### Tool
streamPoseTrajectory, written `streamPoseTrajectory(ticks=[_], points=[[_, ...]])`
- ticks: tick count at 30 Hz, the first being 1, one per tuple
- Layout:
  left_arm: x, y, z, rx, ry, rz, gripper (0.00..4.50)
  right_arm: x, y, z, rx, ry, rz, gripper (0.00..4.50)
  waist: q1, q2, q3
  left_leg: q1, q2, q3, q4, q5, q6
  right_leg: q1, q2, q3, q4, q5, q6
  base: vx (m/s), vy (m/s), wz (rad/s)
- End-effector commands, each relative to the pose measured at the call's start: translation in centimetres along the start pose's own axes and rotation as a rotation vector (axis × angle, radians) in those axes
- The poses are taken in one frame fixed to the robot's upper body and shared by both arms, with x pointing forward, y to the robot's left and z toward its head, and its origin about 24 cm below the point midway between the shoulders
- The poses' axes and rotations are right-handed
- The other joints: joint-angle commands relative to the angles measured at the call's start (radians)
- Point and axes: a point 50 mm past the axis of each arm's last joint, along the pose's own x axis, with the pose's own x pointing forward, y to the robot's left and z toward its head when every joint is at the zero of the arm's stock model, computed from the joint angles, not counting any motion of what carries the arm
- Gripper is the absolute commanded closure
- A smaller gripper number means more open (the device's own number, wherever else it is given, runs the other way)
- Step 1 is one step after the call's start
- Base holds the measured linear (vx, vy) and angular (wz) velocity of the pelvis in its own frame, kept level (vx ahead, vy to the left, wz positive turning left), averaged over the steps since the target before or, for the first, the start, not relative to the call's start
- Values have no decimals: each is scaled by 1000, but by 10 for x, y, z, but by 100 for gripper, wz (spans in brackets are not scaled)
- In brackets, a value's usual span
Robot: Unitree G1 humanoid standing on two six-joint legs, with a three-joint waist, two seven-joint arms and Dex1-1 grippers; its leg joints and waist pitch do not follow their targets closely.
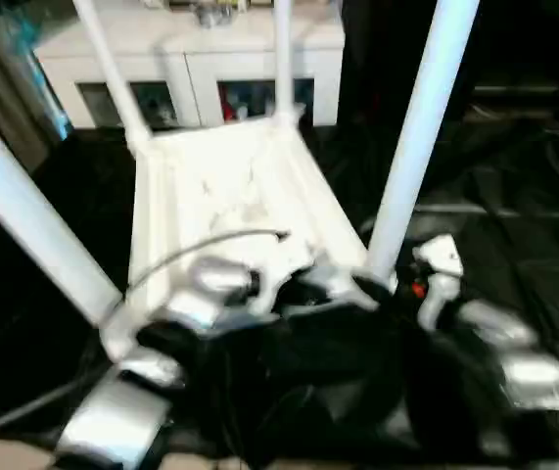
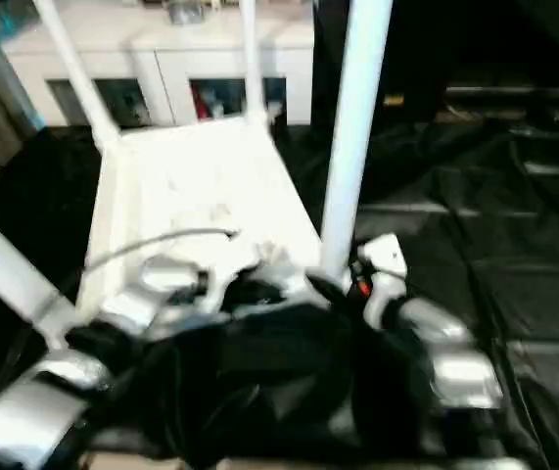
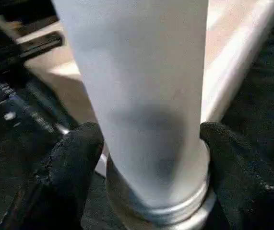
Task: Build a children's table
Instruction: Rotate leg to tighten
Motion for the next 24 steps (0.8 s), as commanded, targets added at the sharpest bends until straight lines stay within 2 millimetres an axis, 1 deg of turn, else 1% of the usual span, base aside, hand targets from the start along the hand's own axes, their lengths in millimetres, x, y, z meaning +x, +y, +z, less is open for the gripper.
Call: streamPoseTrajectory(ticks=[1,2,3,4,5,6,7,8,9,10,11,12,13,14,15,16,17,19,20,21,23,24], points=[[5,-4,10,47,-20,-56,450,16,25,-7,22,34,213,100,10,-20,-70,-4,66,-19,-82,-275,86,37,-41,43,-57,-268,-250,77,-34,2],[1,-3,8,46,-14,-68,450,12,24,-6,14,44,228,100,15,-17,-74,-4,68,-18,-79,-242,92,34,-40,44,-50,-215,-260,60,-26,-3],[-5,-3,6,45,-3,-87,450,6,22,-5,5,57,249,100,24,-17,-83,-8,66,-13,-63,-119,130,34,-33,42,-30,-38,-292,52,-24,-2],[-10,-3,5,46,7,-100,450,3,21,-4,1,63,260,100,27,-19,-83,-11,63,-11,-58,-92,145,34,-32,41,-25,-1,-300,52,-24,-2],[-13,-3,4,47,15,-110,450,0,19,-3,-4,68,266,100,35,-21,-83,-13,58,-7,-51,-69,166,33,-35,42,-21,33,-307,0,0,0],[-16,-3,3,47,19,-115,450,-1,18,-3,-7,71,270,100,40,-22,-87,-16,58,-7,-46,-51,179,33,-38,42,-16,47,-308,0,0,0],[-17,-2,3,48,21,-118,450,-2,18,-2,-10,72,272,100,42,-21,-91,-16,59,-8,-43,-32,187,33,-38,41,-12,61,-309,0,0,0],[-17,-2,3,48,21,-118,450,-2,18,-2,-10,72,272,100,45,-21,-89,-20,59,-7,-40,-18,199,28,-34,39,-11,59,-308,0,0,0],[-18,-3,2,49,24,-123,450,-3,17,-2,-12,73,276,114,48,-19,-85,-18,61,-7,-43,-45,194,25,-33,38,-18,4,-302,0,0,0],[-19,-3,2,50,25,-126,450,-3,17,-1,-12,73,281,124,51,-22,-83,-16,62,-7,-47,-77,177,26,-33,38,-22,-57,-293,0,0,0],[-20,-3,2,50,24,-132,450,-2,18,-1,-10,71,289,133,52,-21,-81,-16,63,-7,-50,-95,167,26,-33,39,-25,-87,-288,0,0,0],[-20,-3,2,50,24,-132,450,-2,18,-1,-10,71,289,136,53,-22,-78,-15,64,-7,-54,-128,145,25,-32,40,-30,-139,-278,0,0,0],[-20,-4,2,50,23,-135,450,-2,18,-1,-10,69,297,156,53,-22,-78,-14,65,-7,-56,-142,135,25,-32,41,-32,-157,-273,0,0,0],[-20,-4,2,50,22,-136,450,-1,18,-1,-9,67,299,167,54,-22,-77,-14,65,-7,-57,-155,126,24,-32,42,-33,-172,-270,0,0,0],[-20,-5,2,49,22,-141,450,0,20,0,-4,61,313,173,55,-22,-76,-12,66,-7,-60,-180,104,23,-32,44,-35,-195,-262,0,0,0],[-20,-5,2,49,22,-142,450,1,20,0,-3,59,316,173,55,-22,-76,-12,67,-8,-61,-180,101,24,-32,44,-35,-196,-260,0,0,0],[-20,-5,1,48,22,-143,450,1,21,0,2,58,324,182,56,-25,-77,-12,65,-7,-60,-173,98,24,-32,45,-34,-191,-258,0,0,0],[-19,-5,1,50,27,-127,450,1,25,-3,18,60,343,188,58,-25,-79,-13,64,-6,-57,-149,104,24,-32,45,-31,-161,-262,0,0,0],[-19,-5,1,50,27,-127,450,1,25,-3,18,60,343,189,58,-25,-79,-13,64,-6,-57,-149,104,24,-32,45,-31,-161,-262,0,0,0],[-18,-2,0,49,36,-89,450,1,26,-5,27,60,335,189,60,-25,-80,-13,63,-5,-54,-132,113,24,-32,45,-28,-139,-266,0,0,0],[-17,-1,0,46,40,-69,450,2,27,-6,32,58,328,191,62,-25,-81,-14,62,-5,-52,-124,118,25,-32,44,-28,-135,-266,0,0,0],[-14,4,1,33,35,8,450,5,26,-11,40,66,273,191,62,-25,-79,-15,62,-5,-53,-127,117,24,-32,45,-30,-148,-261,0,0,0]])
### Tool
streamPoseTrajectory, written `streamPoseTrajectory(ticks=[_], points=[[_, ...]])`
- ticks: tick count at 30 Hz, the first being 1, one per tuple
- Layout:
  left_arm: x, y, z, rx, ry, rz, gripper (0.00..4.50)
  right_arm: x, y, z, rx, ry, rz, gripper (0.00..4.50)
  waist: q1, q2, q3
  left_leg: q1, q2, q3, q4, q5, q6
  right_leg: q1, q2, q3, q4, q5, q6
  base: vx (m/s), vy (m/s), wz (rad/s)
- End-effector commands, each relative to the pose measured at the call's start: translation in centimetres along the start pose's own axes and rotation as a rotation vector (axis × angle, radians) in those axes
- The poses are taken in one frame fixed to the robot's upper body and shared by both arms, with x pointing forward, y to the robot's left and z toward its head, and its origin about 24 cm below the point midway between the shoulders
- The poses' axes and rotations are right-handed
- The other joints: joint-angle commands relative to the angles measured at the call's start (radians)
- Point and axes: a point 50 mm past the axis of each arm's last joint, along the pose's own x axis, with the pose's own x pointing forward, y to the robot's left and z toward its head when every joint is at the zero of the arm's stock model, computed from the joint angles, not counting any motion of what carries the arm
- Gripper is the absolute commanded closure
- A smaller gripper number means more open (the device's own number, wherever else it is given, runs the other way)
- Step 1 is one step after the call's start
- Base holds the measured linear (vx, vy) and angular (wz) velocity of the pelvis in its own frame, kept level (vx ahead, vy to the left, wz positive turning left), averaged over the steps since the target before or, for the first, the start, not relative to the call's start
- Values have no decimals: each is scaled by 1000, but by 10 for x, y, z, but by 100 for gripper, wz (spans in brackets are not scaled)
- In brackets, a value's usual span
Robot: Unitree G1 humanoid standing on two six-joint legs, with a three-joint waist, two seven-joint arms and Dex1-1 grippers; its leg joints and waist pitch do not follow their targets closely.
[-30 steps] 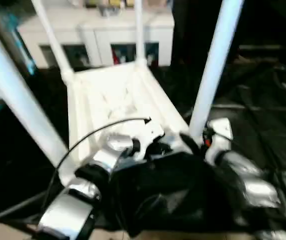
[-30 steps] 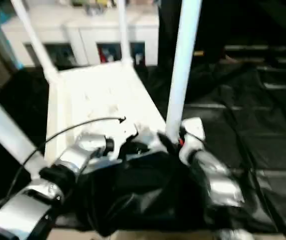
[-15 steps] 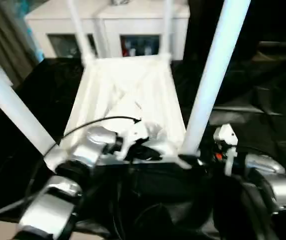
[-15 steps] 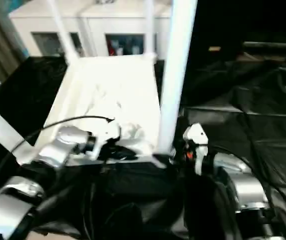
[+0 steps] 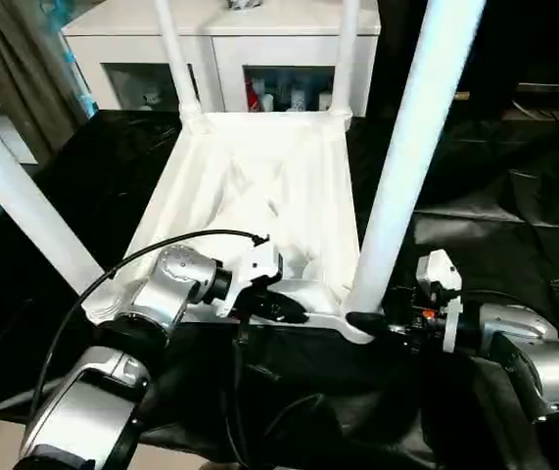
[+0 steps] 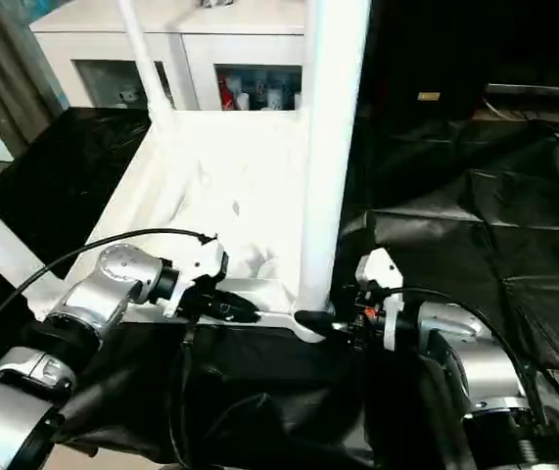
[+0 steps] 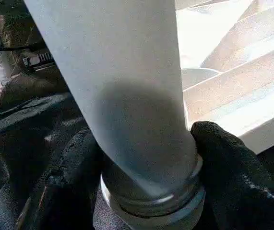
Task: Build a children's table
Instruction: Rotate leg to tighten
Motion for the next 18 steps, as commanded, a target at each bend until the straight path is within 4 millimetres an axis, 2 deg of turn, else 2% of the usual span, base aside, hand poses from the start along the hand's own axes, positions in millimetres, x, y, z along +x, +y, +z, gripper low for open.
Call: streamPoseTrajectory(ticks=[1,4,5,6,7,8,9,10,11,12,13,14,16,17,18], points=[[6,10,4,-12,0,140,450,18,12,-12,46,18,33,191,2,-25,-73,11,52,-12,-69,-135,112,52,-38,39,-53,-151,-250,0,0,0],[17,20,12,-37,-29,283,450,32,-2,-27,81,37,-245,192,-6,-23,-65,20,48,-13,-80,-246,49,45,-39,39,-76,-315,-209,0,0,0],[19,21,13,-40,-31,301,450,34,-4,-29,90,40,-281,192,-13,-23,-63,15,47,-16,-84,-267,35,49,-40,38,-77,-349,-198,0,0,0],[22,23,15,-44,-33,324,450,38,-5,-31,108,36,-319,192,-23,-23,-60,15,45,-24,-91,-319,4,52,-40,31,-85,-432,-162,0,0,0],[22,23,15,-44,-33,324,450,38,-5,-31,108,36,-319,192,-33,-25,-58,22,43,-26,-96,-368,-10,49,-37,29,-93,-485,-137,0,0,0],[29,24,19,-54,-40,358,450,45,-4,-33,134,26,-368,192,-36,-21,-58,27,43,-27,-96,-386,-13,46,-38,29,-97,-500,-131,0,0,0],[35,25,22,-63,-49,379,450,52,-4,-34,153,18,-410,192,-44,-22,-52,36,41,-24,-96,-429,-17,37,-35,28,-108,-542,-121,0,0,0],[42,25,26,-72,-58,392,450,57,-4,-34,166,13,-454,192,-46,-20,-50,40,40,-27,-97,-453,-21,35,-36,25,-113,-575,-112,0,0,0],[49,24,29,-80,-68,407,450,64,-6,-34,179,8,-501,192,-58,-18,-44,44,37,-31,-97,-501,-31,32,-34,17,-123,-637,-86,0,0,0],[53,24,31,-84,-73,414,450,67,-6,-34,184,6,-527,192,-69,-20,-47,46,33,-38,-95,-531,-36,36,-34,7,-131,-673,-59,0,0,0],[58,23,34,-86,-79,418,450,71,-8,-32,194,-4,-560,192,-71,-11,-47,47,34,-40,-96,-538,-35,37,-36,6,-131,-673,-53,0,0,0],[62,22,35,-83,-83,417,450,75,-8,-31,192,-6,-574,192,-81,-12,-48,43,34,-43,-99,-545,-32,41,-35,0,-136,-661,-44,0,0,0],[70,20,39,-75,-92,407,450,83,-9,-27,177,-9,-595,192,-86,-6,-48,41,35,-47,-103,-564,-29,42,-33,-5,-139,-638,-41,0,0,0],[73,19,41,-70,-95,400,450,88,-8,-25,159,-16,-595,192,-94,-4,-47,49,36,-47,-105,-594,-29,37,-31,-8,-144,-624,-47,0,0,0],[76,18,42,-65,-96,392,450,91,-7,-22,139,-26,-587,192,-101,-3,-48,49,37,-48,-107,-602,-26,41,-33,-8,-143,-600,-54,0,0,0]])
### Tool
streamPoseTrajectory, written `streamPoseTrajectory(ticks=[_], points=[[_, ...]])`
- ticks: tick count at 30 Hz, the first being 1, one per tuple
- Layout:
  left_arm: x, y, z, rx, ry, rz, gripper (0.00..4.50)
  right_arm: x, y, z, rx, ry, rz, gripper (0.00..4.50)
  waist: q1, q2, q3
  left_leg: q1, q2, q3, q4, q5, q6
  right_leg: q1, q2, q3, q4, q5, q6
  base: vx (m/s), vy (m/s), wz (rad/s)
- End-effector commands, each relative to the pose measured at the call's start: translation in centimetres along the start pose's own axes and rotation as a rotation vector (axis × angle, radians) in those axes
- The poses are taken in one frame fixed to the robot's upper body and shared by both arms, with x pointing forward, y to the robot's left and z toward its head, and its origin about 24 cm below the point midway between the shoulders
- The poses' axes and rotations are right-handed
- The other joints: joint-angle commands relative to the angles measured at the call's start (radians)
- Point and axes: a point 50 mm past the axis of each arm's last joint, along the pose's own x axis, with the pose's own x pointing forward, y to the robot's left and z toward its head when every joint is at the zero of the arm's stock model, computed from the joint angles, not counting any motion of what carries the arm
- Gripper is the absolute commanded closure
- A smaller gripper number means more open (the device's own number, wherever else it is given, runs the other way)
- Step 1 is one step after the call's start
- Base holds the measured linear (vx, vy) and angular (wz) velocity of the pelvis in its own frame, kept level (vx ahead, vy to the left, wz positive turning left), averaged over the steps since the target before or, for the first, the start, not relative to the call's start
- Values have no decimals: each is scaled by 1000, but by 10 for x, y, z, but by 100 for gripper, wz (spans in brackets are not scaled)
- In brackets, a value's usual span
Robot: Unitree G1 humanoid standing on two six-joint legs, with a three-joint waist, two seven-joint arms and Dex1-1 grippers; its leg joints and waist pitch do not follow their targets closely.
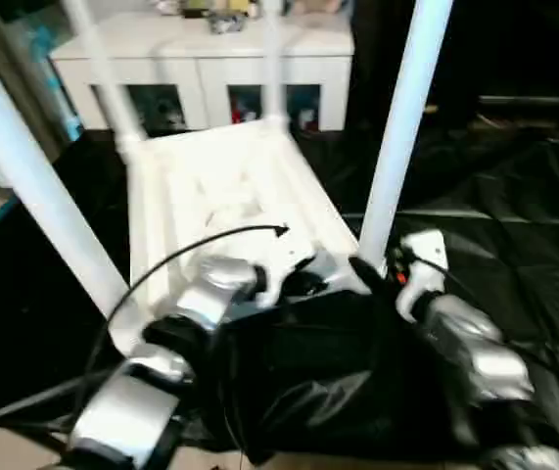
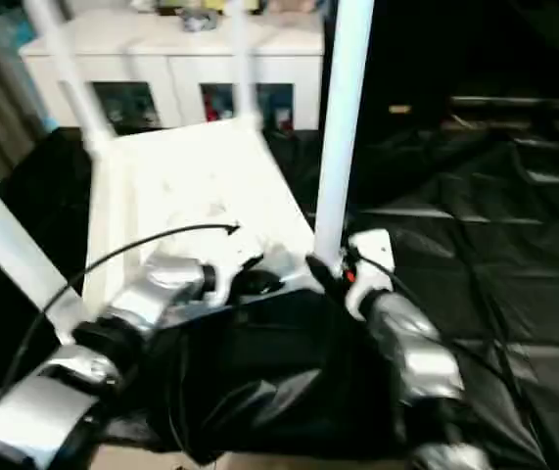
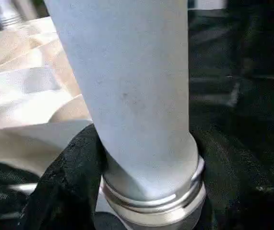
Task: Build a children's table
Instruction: Rotate leg to tighten
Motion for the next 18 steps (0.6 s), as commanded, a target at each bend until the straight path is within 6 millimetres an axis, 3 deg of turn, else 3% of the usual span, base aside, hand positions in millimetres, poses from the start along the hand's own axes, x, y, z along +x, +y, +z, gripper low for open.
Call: streamPoseTrajectory(ticks=[1,2,3,5,7,11,12,13,15,16,17,18], points=[[19,-15,31,51,-89,-56,450,9,42,-24,-21,104,174,192,-13,-14,-35,30,40,-37,-97,-604,-16,7,-32,8,-94,-587,-71,0,0,0],[19,-15,30,53,-88,-58,450,9,42,-23,-19,98,181,192,-14,-14,-36,29,41,-36,-97,-603,-10,8,-34,11,-93,-580,-78,0,0,0],[18,-14,30,54,-87,-59,450,8,41,-22,-17,93,187,158,-15,-12,-37,24,42,-37,-100,-590,-6,12,-36,15,-88,-555,-90,0,0,0],[13,-12,27,66,-85,-85,450,5,37,-17,-21,70,233,158,-14,-14,-39,20,43,-36,-102,-572,-1,13,-38,22,-84,-529,-107,0,0,0],[3,-9,21,92,-84,-149,450,-1,31,-14,-56,76,319,117,-11,-18,-43,14,45,-33,-103,-537,11,17,-40,31,-77,-479,-130,0,0,0],[-12,-5,12,110,-73,-233,450,-14,23,-11,-127,101,460,111,-1,-22,-53,-3,49,-23,-98,-404,50,31,-42,44,-50,-275,-207,13,-5,0],[-15,-5,9,113,-70,-256,450,-17,20,-10,-124,105,484,111,8,-28,-55,-3,49,-15,-90,-343,83,29,-43,48,-44,-242,-229,57,-32,3],[-21,-4,6,121,-60,-290,450,-22,16,-7,-128,107,521,111,10,-27,-57,1,49,-12,-88,-331,91,28,-44,49,-45,-243,-235,57,-32,3],[-25,-4,3,128,-52,-312,450,-24,14,-5,-133,108,544,111,21,-31,-59,-4,50,-8,-81,-278,112,31,-42,49,-38,-231,-245,58,-48,6],[-32,-3,0,132,-42,-351,450,-31,9,-2,-143,117,603,111,30,-29,-63,0,53,-4,-75,-241,121,22,-40,52,-30,-192,-257,58,-53,6],[-35,-2,-2,131,-38,-370,450,-35,8,-1,-148,122,633,111,40,-33,-68,-6,54,-4,-69,-189,136,32,-40,50,-17,-135,-269,57,-52,3],[-39,-2,-3,131,-39,-397,450,-39,5,0,-153,128,667,111,51,-32,-71,-5,54,-1,-63,-142,154,30,-38,49,-9,-75,-282,54,-42,1]])
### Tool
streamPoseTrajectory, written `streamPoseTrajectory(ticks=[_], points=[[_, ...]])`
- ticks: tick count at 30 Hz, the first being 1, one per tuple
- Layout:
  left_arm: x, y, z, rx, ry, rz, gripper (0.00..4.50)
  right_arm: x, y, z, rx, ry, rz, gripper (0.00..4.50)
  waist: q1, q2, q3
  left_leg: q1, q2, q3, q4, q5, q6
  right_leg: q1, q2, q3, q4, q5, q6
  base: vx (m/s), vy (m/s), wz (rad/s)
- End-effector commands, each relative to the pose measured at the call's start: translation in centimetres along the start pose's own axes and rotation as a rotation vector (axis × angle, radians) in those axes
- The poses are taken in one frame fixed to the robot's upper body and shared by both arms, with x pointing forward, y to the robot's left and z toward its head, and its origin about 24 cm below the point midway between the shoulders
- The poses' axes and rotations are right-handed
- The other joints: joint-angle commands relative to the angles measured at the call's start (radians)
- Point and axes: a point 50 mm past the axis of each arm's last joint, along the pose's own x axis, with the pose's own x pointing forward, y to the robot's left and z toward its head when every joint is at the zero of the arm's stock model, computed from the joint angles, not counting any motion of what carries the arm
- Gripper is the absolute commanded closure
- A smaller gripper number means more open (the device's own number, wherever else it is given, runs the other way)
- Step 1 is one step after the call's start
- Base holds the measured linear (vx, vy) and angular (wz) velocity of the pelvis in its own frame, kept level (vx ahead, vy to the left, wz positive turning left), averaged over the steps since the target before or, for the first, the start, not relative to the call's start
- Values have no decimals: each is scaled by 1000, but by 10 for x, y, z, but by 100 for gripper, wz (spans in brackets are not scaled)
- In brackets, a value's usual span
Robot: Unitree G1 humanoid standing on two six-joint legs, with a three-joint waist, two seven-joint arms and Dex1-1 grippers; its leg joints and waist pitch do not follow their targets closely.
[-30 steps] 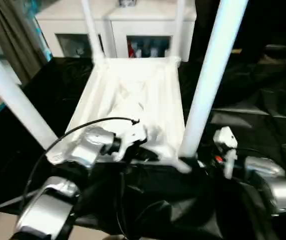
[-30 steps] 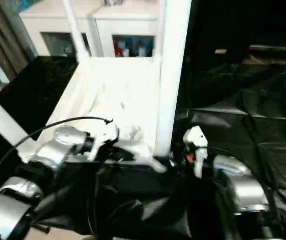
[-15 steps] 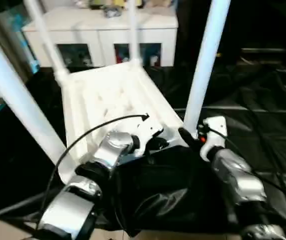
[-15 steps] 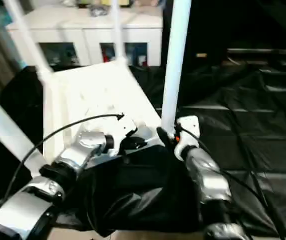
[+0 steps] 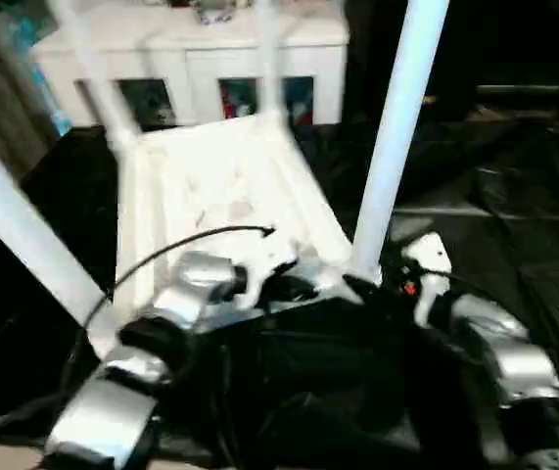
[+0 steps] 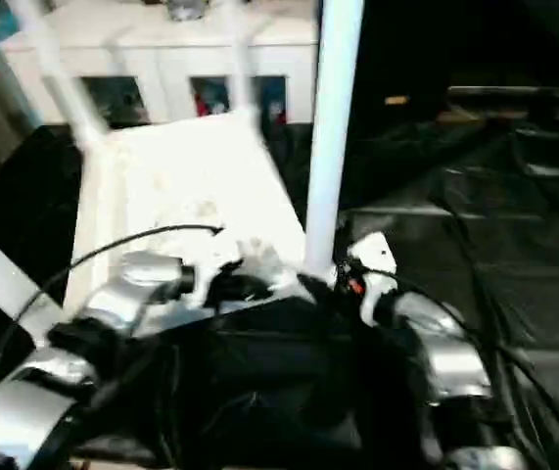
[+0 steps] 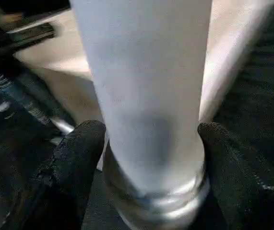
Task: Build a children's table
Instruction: Rotate leg to tighten
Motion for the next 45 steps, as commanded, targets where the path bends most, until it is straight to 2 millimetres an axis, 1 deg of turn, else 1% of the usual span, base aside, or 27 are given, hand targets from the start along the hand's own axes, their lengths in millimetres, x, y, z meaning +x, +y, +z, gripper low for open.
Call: streamPoseTrajectory(ticks=[1,3,4,5,6,7,9,11,12,14,20,21,22,25,27,28,30,32,33,34,35,36,38,40,41,43,45], points=[[2,-9,6,40,-24,-132,450,5,18,-5,19,25,178,111,17,-29,-75,0,49,-6,-53,-103,169,45,-38,41,-31,-24,-293,54,-42,1],[0,-10,5,37,-23,-150,450,2,17,-4,20,21,193,111,31,-26,-85,-1,49,-8,-41,-19,200,43,-38,40,-13,76,-308,0,0,0],[-3,-11,4,33,-22,-162,450,0,17,-4,22,19,206,111,32,-27,-84,-5,48,-8,-39,1,212,40,-36,39,-10,94,-311,0,0,0],[-4,-11,4,31,-22,-168,450,-1,17,-3,24,18,213,111,35,-29,-84,-7,48,-9,-37,13,221,40,-35,38,-9,100,-313,0,0,0],[-5,-11,3,31,-22,-171,450,-2,17,-3,22,17,224,111,43,-27,-78,-6,50,-7,-39,-19,220,35,-36,37,-15,32,-308,0,0,0],[-6,-11,3,30,-19,-171,450,-2,17,-2,21,16,231,143,46,-26,-77,-6,52,-8,-41,-37,212,36,-37,37,-17,-1,-303,0,0,0],[-8,-11,1,32,-11,-175,450,-3,18,-2,21,14,248,143,50,-26,-68,-2,55,-7,-54,-137,155,34,-36,39,-33,-148,-275,0,0,0],[-9,-11,1,33,-9,-181,450,-4,19,-2,33,12,267,162,51,-27,-64,2,57,-8,-61,-188,122,32,-35,41,-39,-205,-263,0,0,0],[-10,-12,1,32,-10,-184,450,-4,20,-2,39,11,275,162,48,-28,-59,4,57,-8,-68,-247,83,31,-36,44,-45,-272,-245,0,0,0],[-10,-12,1,31,-11,-184,450,-3,22,-3,46,14,287,184,46,-29,-58,8,57,-7,-72,-274,58,30,-36,47,-49,-303,-233,0,0,0],[-3,-9,1,29,0,-111,450,0,30,-14,83,32,261,192,46,-32,-62,6,55,-4,-69,-236,61,29,-36,53,-45,-249,-231,0,0,0],[-1,-6,2,23,3,-74,450,3,29,-17,85,41,215,192,46,-28,-62,5,54,-4,-70,-231,62,29,-35,54,-44,-248,-230,0,0,0],[1,-3,3,15,2,-26,450,6,27,-21,88,51,150,192,44,-30,-61,4,54,-3,-70,-233,62,28,-33,55,-46,-251,-227,0,0,0],[10,4,9,-8,-15,81,450,15,18,-31,119,70,-54,192,35,-29,-54,11,47,-4,-76,-312,18,19,-34,57,-61,-381,-195,0,0,0],[16,7,13,-7,-17,131,450,21,16,-34,161,65,-146,193,21,-29,-50,14,45,-14,-86,-380,-18,20,-35,54,-72,-486,-152,0,0,0],[28,8,20,-16,-23,182,450,31,16,-37,219,53,-251,193,13,-30,-48,15,45,-16,-88,-406,-19,20,-34,52,-77,-504,-140,0,0,0],[37,8,26,-23,-34,215,450,40,18,-37,253,42,-313,193,-2,-22,-45,21,41,-19,-91,-454,-30,15,-32,48,-86,-537,-130,0,0,0],[44,7,29,-28,-43,227,450,46,19,-36,274,36,-342,193,-13,-24,-43,22,39,-24,-94,-495,-31,15,-32,42,-95,-582,-103,0,0,0],[50,5,33,-30,-52,233,450,53,21,-35,288,34,-364,194,-17,-15,-42,32,37,-23,-91,-522,-29,6,-32,41,-102,-607,-96,0,0,0],[50,5,33,-30,-52,233,450,53,21,-35,288,34,-364,194,-21,-19,-39,31,37,-23,-92,-534,-28,6,-30,39,-107,-617,-92,0,0,0],[59,1,38,-21,-62,217,450,65,27,-31,262,37,-354,194,-25,-16,-37,34,36,-26,-93,-559,-30,6,-29,33,-111,-640,-80,0,0,0],[63,-1,40,-11,-68,199,450,71,32,-27,237,34,-323,159,-33,-18,-38,31,35,-31,-96,-567,-29,15,-30,26,-113,-648,-66,0,0,0],[65,-3,42,-2,-77,177,450,75,36,-24,215,26,-286,138,-34,-14,-41,32,36,-31,-99,-567,-23,15,-31,29,-117,-630,-64,0,0,0],[63,-5,42,13,-85,142,450,78,39,-19,227,-8,-224,115,-34,-15,-45,33,38,-28,-101,-546,-14,16,-32,33,-115,-579,-87,0,0,0],[62,-5,41,18,-84,134,450,77,40,-18,227,-15,-204,115,-34,-18,-47,24,41,-28,-105,-518,-5,22,-33,37,-109,-524,-107,0,0,0],[57,-5,38,29,-86,100,450,73,41,-15,197,-17,-139,96,-34,-17,-49,21,43,-25,-107,-498,1,23,-32,43,-100,-457,-137,0,0,0],[52,-6,36,39,-88,64,450,68,41,-14,176,-12,-90,76,-32,-24,-53,14,44,-19,-104,-445,21,31,-34,48,-90,-366,-176,0,0,0]])
